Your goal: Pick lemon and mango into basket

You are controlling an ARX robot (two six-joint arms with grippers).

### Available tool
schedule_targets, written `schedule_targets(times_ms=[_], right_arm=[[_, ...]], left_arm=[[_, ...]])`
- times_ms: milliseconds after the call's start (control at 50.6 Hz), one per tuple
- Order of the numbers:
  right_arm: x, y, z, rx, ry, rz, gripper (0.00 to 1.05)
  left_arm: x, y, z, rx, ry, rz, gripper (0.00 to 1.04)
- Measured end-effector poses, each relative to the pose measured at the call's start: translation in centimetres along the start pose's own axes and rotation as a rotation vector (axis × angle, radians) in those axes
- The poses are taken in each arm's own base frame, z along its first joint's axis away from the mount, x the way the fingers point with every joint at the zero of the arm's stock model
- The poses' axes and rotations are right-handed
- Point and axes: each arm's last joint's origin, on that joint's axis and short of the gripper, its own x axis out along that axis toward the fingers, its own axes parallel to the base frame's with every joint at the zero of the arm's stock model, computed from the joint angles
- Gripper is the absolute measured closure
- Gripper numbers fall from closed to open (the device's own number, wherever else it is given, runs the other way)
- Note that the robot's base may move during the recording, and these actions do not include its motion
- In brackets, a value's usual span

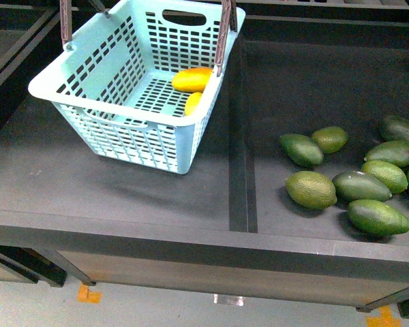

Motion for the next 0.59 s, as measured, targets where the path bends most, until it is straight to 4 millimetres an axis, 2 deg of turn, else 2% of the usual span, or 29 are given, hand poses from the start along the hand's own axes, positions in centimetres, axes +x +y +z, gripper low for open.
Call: schedule_targets(times_ms=[59, 237, 534, 593], right_arm=[[0.00, 0.00, 0.00, 0.000, 0.000, 0.000, 0.09], [0.00, 0.00, -0.01, 0.000, 0.000, 0.000, 0.09], [0.00, 0.00, 0.00, 0.000, 0.000, 0.000, 0.09], [0.00, 0.00, -0.01, 0.000, 0.000, 0.000, 0.09]], left_arm=[[0.00, 0.00, 0.00, 0.000, 0.000, 0.000, 1.00], [0.00, 0.00, 0.00, 0.000, 0.000, 0.000, 0.70], [0.00, 0.00, 0.00, 0.000, 0.000, 0.000, 0.13], [0.00, 0.00, 0.00, 0.002, 0.000, 0.000, 0.05]])
